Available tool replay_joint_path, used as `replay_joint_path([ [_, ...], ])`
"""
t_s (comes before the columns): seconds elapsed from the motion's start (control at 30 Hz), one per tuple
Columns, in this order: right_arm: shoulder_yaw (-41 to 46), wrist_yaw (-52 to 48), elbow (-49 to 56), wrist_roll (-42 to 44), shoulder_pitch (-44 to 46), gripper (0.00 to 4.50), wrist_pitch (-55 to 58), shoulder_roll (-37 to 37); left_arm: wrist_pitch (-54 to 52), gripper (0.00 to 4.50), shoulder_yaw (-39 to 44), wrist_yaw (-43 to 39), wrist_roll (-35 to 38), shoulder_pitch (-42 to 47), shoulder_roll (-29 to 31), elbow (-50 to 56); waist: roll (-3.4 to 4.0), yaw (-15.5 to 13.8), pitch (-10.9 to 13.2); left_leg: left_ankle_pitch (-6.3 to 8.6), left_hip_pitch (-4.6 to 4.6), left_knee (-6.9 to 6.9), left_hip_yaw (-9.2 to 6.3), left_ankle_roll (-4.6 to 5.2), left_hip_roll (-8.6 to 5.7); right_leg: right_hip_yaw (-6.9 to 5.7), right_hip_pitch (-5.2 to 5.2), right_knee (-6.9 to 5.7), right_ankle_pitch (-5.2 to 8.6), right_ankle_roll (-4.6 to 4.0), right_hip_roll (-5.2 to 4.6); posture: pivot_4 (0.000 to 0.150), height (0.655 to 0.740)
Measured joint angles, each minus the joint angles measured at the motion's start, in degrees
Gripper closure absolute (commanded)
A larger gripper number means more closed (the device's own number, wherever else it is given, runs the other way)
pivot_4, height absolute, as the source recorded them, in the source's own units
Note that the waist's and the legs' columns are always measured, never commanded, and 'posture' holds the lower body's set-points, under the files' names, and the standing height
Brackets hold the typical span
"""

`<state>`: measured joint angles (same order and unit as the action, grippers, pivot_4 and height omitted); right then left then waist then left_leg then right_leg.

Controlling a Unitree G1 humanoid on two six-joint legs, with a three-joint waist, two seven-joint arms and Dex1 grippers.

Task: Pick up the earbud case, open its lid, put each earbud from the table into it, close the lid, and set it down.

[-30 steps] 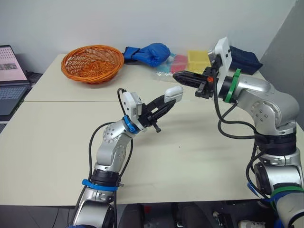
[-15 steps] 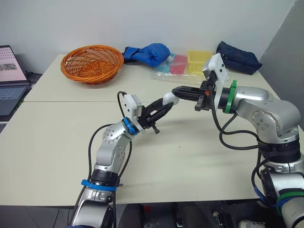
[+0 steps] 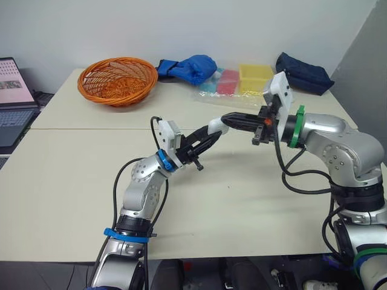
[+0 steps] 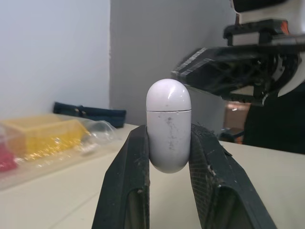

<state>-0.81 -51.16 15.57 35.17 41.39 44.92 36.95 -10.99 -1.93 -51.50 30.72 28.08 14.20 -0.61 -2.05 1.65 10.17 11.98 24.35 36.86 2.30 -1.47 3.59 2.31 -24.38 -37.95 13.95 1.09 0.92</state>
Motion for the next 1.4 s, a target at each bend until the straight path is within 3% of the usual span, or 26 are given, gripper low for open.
replay_joint_path([
  [0.17, 1.79, -6.09, 0.77, 0.22, -5.25, 1.75, -3.57, 4.44, -15.12, 3.76, 0.02, -0.36, 5.65, 2.07, 5.29, 2.28, 0.0, 0.07, 0.0, 0.0, -0.08, 0.03, 0.0, 0.0, 0.0, -0.05, 0.04, -0.03, 0.0, 0.0, 0.0, 0.15, 0.74],
  [0.33, 1.36, -10.61, -0.64, -3.89, -14.14, 0.03, -13.8, 5.59, -42.16, 3.76, 5.93, 6.17, 18.38, 7.35, 10.14, -1.44, 0.0, 0.18, 0.01, 0.0, -0.12, 0.05, -0.09, 0.0, -0.01, -0.1, 0.05, -0.08, 0.0, 0.0, 0.03, 0.15, 0.74],
  [0.67, -0.93, -12.32, -2.09, -9.93, -21.41, 0.03, -25.72, 4.5, -67.54, 3.76, 14.16, 23.55, 23.11, 6.64, 5.18, -11.02, 0.02, 0.11, 0.02, 0.0, -0.22, 0.01, -0.15, -0.01, -0.02, -0.05, 0.14, -0.05, 0.01, 0.01, 0.01, 0.15, 0.74],
  [0.9, -2.24, -12.8, -1.33, -11.83, -24.76, 0.03, -29.13, 4.52, -68.26, 3.76, 15.05, 27.38, 21.53, 3.37, 2.12, -10.09, 0.03, 0.23, 0.01, 0.0, -0.56, 0.0, -0.15, -0.02, -0.04, 0.03, 0.3, -0.17, -0.01, -0.03, 0.01, 0.15, 0.74],
  [1.3, -2.95, -12.4, -6.09, -14.33, -23.08, 0.0, -31.82, 3.11, -68.95, 0.19, 17.85, 29.79, 21.27, 2.31, 0.01, -7.41, 0.02, 0.28, -0.01, -0.01, -0.6, 0.08, -0.13, -0.02, -0.09, 0.06, 0.33, -0.18, -0.15, -0.11, 0.06, 0.15, 0.74],
  [1.4, -2.93, -12.54, -7.07, -14.73, -22.61, 0.0, -32.17, 3.12, -71.65, 0.02, 20.26, 30.39, 22.19, 1.77, 3.06, -5.21, 0.04, 0.57, -0.02, -0.01, -0.65, 0.02, -0.19, -0.02, -0.04, 0.06, 0.33, -0.19, -0.14, -0.13, 0.15, 0.15, 0.74],
])
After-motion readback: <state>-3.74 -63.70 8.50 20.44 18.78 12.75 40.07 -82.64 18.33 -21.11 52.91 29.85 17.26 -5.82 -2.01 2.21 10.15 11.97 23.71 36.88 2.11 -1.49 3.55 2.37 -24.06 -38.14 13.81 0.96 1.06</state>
